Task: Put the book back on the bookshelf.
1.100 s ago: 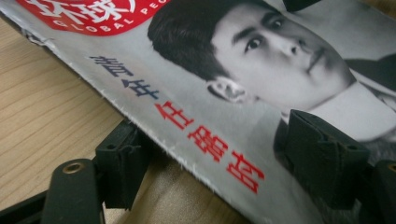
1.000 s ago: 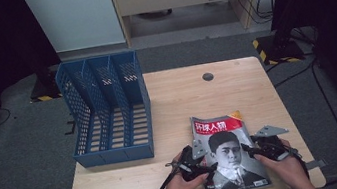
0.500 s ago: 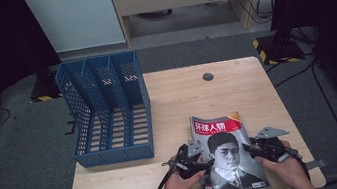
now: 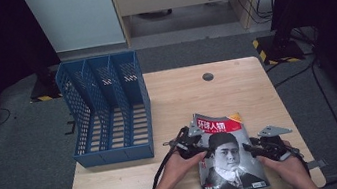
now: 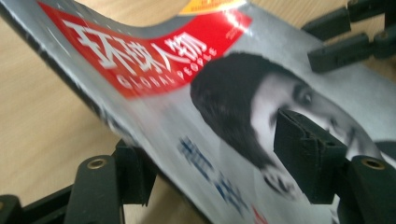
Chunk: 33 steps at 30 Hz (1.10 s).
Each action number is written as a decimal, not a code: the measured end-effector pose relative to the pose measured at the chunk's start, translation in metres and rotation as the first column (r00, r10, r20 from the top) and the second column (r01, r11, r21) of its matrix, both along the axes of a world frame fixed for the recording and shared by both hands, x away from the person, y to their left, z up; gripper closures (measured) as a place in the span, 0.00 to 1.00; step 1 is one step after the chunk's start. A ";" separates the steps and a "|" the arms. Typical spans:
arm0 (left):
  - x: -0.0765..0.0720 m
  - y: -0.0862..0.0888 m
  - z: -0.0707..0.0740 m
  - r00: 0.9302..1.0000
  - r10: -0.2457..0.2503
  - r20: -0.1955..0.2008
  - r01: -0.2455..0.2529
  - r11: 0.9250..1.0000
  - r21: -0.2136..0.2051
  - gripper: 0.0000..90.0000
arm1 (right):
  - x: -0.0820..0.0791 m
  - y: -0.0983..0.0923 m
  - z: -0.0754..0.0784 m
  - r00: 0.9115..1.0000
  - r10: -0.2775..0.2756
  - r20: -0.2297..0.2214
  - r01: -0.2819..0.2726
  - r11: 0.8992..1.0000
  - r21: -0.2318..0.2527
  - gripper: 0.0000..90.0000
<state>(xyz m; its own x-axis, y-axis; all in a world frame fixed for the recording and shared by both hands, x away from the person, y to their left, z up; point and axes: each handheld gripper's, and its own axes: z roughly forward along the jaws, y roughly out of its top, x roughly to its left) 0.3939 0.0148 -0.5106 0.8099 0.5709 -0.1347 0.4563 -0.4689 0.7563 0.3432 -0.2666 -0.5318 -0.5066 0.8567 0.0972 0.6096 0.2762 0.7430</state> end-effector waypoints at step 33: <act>0.029 -0.015 -0.010 0.998 0.017 -0.055 -0.019 0.999 -0.032 0.51 | 0.003 0.001 -0.004 0.999 0.034 0.031 -0.034 0.999 0.017 0.62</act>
<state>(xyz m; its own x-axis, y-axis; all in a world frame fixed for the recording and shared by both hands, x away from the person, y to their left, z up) 0.4228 -0.0002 -0.5210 0.7903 0.5802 -0.1970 0.5055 -0.4357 0.7447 0.3465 -0.2652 -0.5356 -0.5385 0.8371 0.0963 0.5769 0.2830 0.7662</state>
